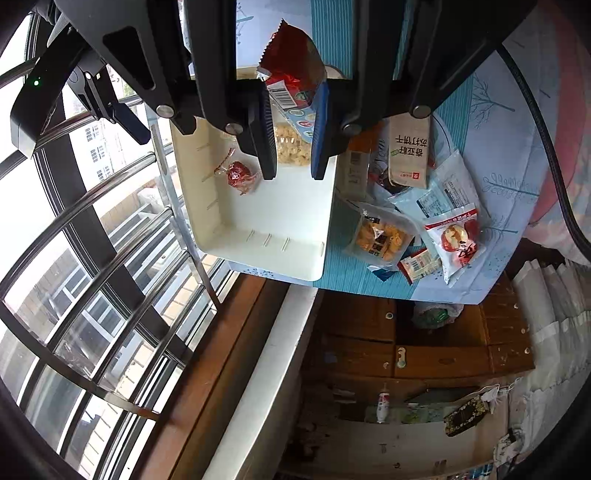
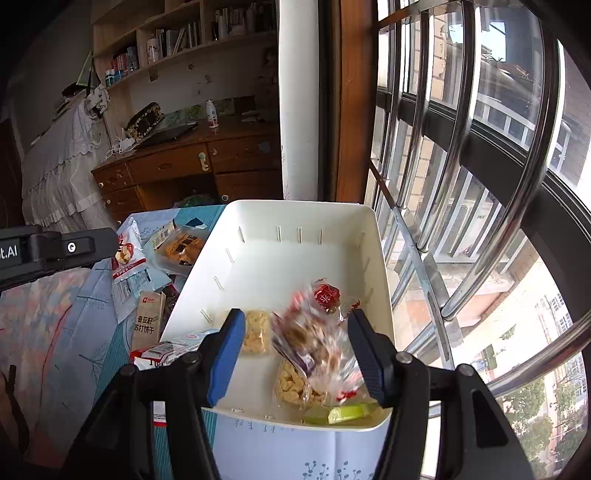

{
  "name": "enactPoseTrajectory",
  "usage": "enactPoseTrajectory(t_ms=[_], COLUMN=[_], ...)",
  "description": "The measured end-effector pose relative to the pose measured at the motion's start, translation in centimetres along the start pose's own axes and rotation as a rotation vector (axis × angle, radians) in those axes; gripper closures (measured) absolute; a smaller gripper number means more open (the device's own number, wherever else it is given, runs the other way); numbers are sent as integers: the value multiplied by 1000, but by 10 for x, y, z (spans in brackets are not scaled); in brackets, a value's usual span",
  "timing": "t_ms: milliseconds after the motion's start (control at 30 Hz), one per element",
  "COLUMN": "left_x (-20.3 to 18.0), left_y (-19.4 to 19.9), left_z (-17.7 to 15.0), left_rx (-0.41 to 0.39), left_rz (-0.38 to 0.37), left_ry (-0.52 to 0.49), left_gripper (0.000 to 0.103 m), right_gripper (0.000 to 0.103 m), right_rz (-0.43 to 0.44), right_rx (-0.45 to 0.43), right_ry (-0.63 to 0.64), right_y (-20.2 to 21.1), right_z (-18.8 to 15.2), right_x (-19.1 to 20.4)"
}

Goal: Organize snacks
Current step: 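Carry both bags over the white tray and open both tools to drop them, then withdraw both tools from the tray back toward the remaining snacks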

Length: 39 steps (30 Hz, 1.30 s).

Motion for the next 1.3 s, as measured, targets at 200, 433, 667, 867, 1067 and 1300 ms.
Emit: enactPoseTrajectory(t_ms=[200,433,667,867,1067,1300], left_x=[19,49,81,122,173,231], left_y=[2,2,10,29,48,59], left_z=[-6,-20,-30,-34,-30,-18], left_rx=[21,55,69,85,96,151], left_rz=[29,59,48,45,48,68], left_ry=[46,109,118,106,89,56], left_gripper=[86,84,83,79,75,56], right_gripper=[28,28,28,28,28,28], right_rz=[36,146,167,158,155,129], right_rx=[18,63,48,5,-7,11], right_ry=[-24,-45,-25,-42,-51,-83], right_y=[-3,-7,1,15,21,14], right_z=[0,-7,-12,-13,-15,-23], right_x=[-6,2,30,63,113,173])
Point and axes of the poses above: each gripper's, at about its wrist camera, not at the fingertips, and y roughly against the way its jaws point, x to its left, z to its top, the point moved 2 cm from there along -y, roughly the way its jaws point, and after that the axes turned 14 degrees about x, right-handed, at the moved point
